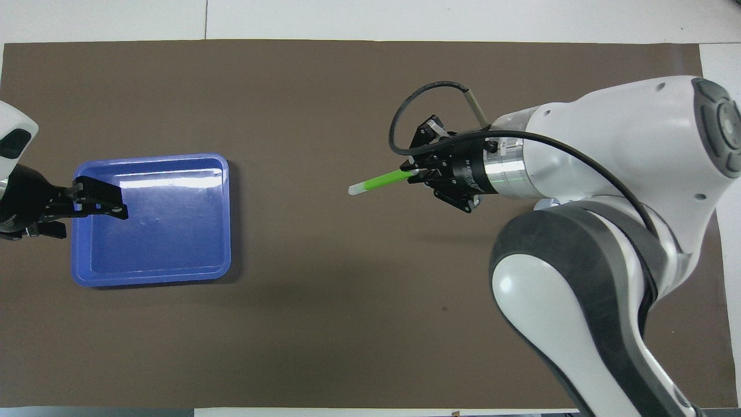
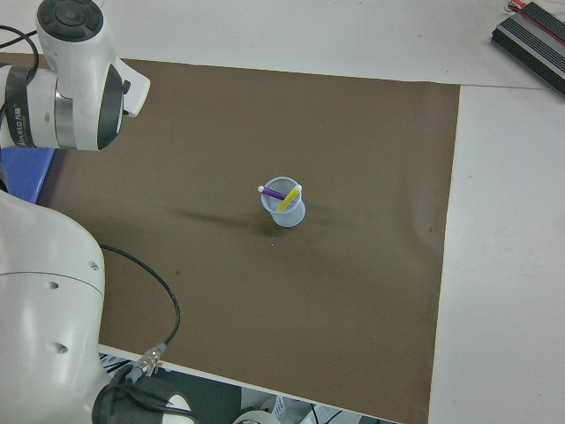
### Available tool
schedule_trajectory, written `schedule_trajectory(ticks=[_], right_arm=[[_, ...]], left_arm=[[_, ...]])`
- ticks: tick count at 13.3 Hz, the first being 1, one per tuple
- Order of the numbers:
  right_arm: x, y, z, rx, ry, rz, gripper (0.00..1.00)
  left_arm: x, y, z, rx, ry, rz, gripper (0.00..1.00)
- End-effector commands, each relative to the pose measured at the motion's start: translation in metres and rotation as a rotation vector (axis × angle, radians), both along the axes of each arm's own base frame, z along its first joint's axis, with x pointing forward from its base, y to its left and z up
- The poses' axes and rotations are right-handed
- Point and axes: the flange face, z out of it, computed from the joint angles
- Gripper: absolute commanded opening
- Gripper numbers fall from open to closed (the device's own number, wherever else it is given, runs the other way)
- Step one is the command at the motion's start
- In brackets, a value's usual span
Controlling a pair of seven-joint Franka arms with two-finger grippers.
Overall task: Right arm passes pens to left for tray arrangement
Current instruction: 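Carry the green pen toward the left gripper while the left gripper opens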
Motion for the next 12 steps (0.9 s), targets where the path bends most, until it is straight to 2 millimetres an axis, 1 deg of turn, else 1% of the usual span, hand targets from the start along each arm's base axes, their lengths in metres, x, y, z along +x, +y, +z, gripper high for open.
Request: schedule_trajectory(ticks=[1, 2, 3, 4, 5, 7, 8, 10, 11, 12], right_arm=[[0.009, 0.044, 0.005, 0.112, 0.074, -0.122, 0.00], [0.011, 0.056, 0.006, 0.139, 0.095, -0.155, 0.00], [0.013, 0.066, 0.003, 0.151, 0.108, -0.171, 0.00], [0.013, 0.075, -0.001, 0.158, 0.112, -0.176, 0.00], [0.013, 0.082, -0.001, 0.168, 0.105, -0.188, 0.00], [0.012, 0.092, -0.009, 0.170, 0.120, -0.201, 0.00], [0.014, 0.095, -0.013, 0.176, 0.118, -0.216, 0.00], [0.005, 0.111, -0.008, 0.190, 0.113, -0.207, 0.00], [0.003, 0.113, -0.009, 0.187, 0.123, -0.202, 0.00], [-0.003, 0.120, -0.007, 0.203, 0.147, -0.198, 0.00]], left_arm=[[-0.006, -0.017, 0.003, -0.040, -0.002, 0.296, 1.00], [-0.006, -0.029, 0.006, -0.055, 0.016, 0.425, 1.00], [-0.004, -0.035, 0.007, -0.064, 0.029, 0.565, 1.00], [-0.003, -0.049, 0.011, -0.072, 0.027, 0.683, 1.00], [-0.004, -0.061, 0.013, -0.076, 0.031, 0.808, 1.00], [-0.004, -0.080, 0.018, -0.097, 0.059, 1.020, 1.00], [-0.002, -0.082, 0.021, -0.131, 0.090, 1.144, 1.00], [0.008, -0.080, 0.024, -0.228, 0.116, 1.365, 1.00], [0.010, -0.079, 0.019, -0.267, 0.133, 1.420, 1.00], [0.008, -0.082, 0.013, -0.311, 0.190, 1.437, 1.00]])
